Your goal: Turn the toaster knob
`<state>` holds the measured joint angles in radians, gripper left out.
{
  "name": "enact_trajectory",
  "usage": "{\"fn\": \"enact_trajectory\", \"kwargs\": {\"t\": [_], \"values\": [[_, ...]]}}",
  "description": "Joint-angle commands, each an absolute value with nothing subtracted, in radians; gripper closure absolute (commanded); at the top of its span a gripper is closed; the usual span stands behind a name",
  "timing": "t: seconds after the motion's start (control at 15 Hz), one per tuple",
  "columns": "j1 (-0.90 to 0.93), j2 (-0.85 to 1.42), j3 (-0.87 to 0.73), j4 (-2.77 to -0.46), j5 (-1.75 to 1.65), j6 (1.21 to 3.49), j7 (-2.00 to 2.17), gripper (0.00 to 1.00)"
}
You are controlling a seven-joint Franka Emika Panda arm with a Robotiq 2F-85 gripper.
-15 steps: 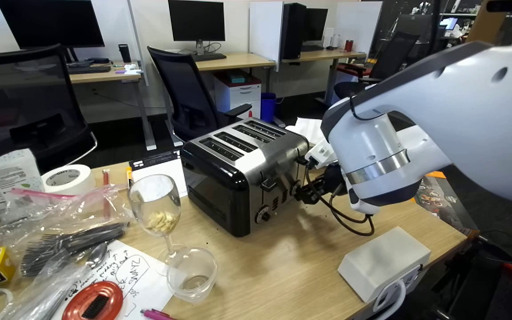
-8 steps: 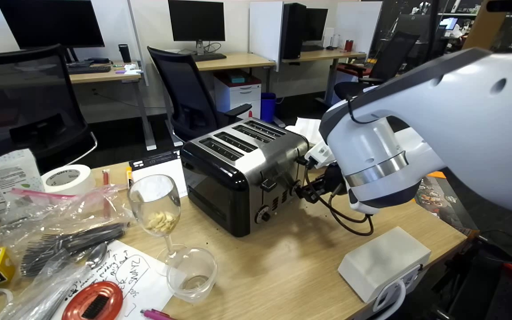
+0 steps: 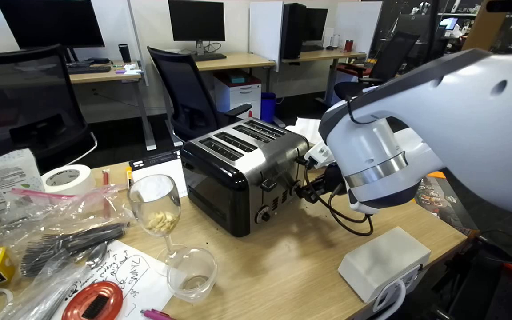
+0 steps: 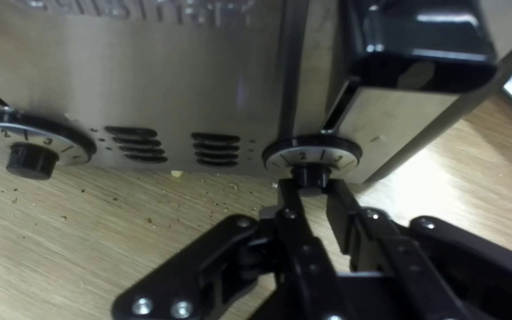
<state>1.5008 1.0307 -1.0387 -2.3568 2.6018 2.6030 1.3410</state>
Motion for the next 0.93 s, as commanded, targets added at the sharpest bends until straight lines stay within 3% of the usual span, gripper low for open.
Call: {"fn": "enact_trajectory", "kwargs": {"t": [0.0, 0.87], "values": [[1.528, 1.077, -1.059, -2.336, 2.602, 2.617, 1.382, 0.95], [1.634, 1.222, -1.098, -2.337, 2.601, 2.615, 1.479, 0.95]]}}
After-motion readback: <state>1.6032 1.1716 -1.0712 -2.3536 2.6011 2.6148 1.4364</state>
